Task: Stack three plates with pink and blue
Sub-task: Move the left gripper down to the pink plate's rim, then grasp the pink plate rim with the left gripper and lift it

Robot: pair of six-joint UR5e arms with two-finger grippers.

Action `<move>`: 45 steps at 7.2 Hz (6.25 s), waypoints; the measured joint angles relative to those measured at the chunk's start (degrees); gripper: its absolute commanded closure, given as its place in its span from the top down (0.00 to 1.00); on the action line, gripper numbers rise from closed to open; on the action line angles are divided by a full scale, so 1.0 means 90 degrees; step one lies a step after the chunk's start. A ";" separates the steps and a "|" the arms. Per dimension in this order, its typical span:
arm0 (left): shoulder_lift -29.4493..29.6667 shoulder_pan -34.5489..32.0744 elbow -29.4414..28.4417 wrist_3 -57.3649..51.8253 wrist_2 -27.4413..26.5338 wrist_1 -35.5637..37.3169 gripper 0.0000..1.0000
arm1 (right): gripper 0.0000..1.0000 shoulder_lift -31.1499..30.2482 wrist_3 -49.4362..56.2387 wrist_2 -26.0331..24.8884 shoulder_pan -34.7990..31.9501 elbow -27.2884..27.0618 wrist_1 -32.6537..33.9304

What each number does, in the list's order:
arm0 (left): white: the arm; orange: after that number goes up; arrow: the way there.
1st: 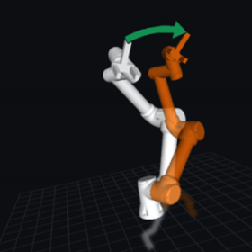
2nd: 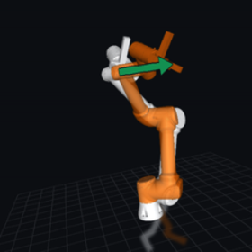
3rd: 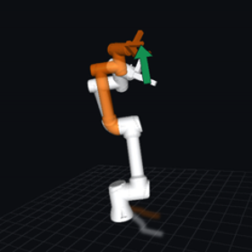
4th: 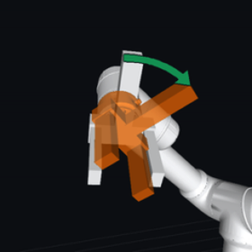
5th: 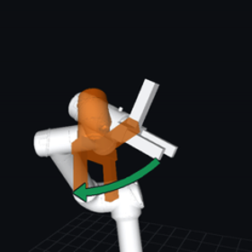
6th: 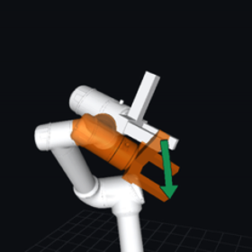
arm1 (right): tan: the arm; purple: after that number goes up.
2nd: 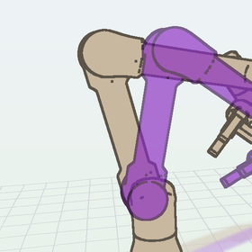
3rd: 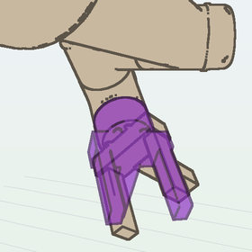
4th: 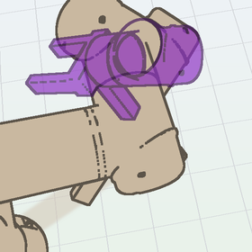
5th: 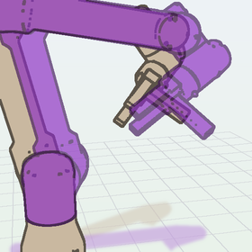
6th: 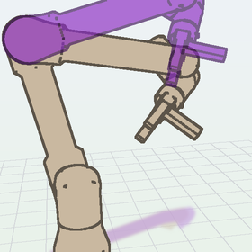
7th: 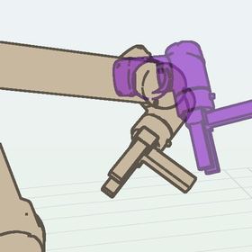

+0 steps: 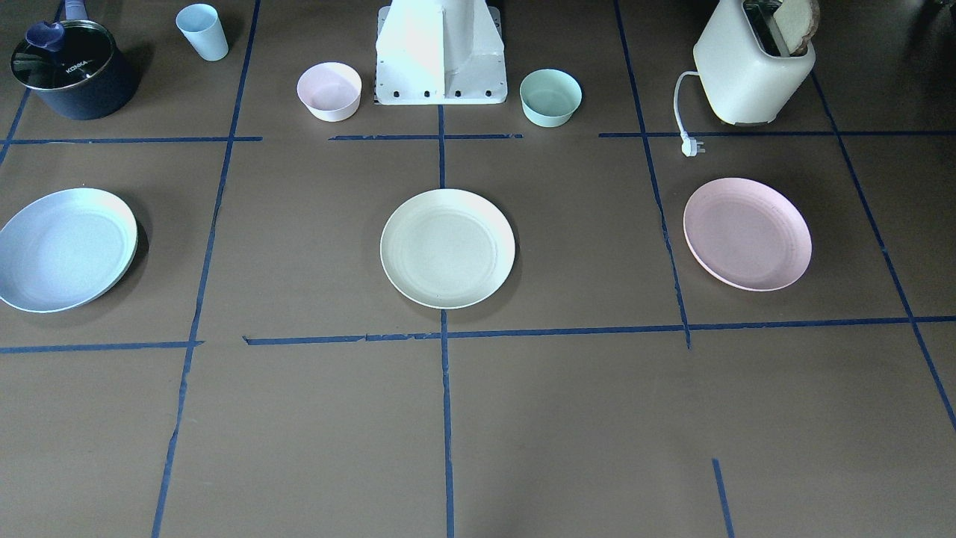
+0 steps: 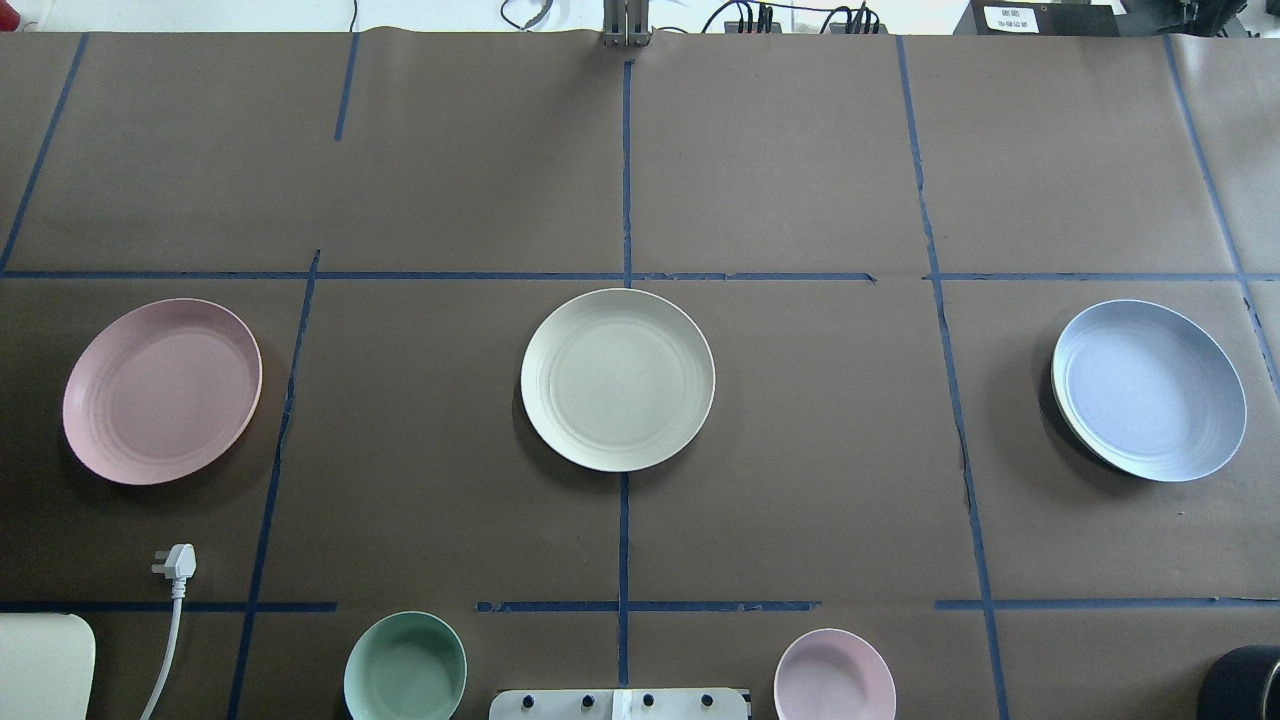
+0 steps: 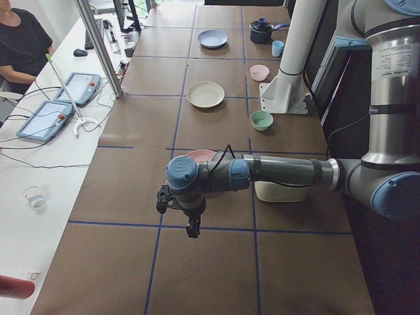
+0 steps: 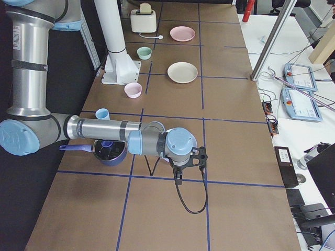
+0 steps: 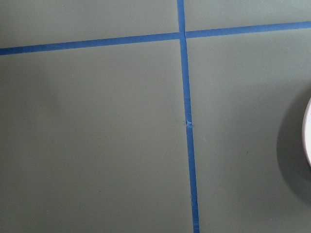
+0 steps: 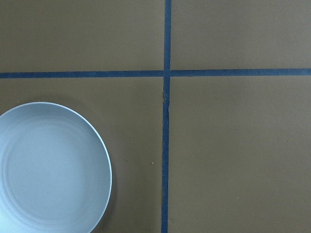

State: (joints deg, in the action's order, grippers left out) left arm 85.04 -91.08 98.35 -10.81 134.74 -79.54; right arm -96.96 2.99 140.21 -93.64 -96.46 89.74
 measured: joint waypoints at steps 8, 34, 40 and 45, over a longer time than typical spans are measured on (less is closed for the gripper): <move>0.0022 -0.0001 0.0007 -0.0007 0.0010 0.0000 1.00 | 1.00 0.0060 0.0000 -0.0032 -0.0035 -0.0015 0.0000; -0.0303 0.3147 0.0171 0.7627 0.0467 -0.4950 0.00 | 1.00 0.0107 -0.0019 -0.0032 -0.0035 -0.0121 0.0002; 0.2871 0.4184 0.1252 0.9647 -0.0027 -0.1595 0.00 | 1.00 0.0293 -0.0027 -0.0009 -0.0035 -0.0104 -0.0004; 0.3502 0.6052 0.0143 1.1893 -0.1645 -0.4175 0.00 | 1.00 0.0243 -0.0045 0.0023 -0.0035 -0.0078 -0.0003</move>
State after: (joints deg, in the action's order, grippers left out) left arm 116.56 -36.61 99.63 96.23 119.93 -117.12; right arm -94.77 2.58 140.41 -93.96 -97.16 89.71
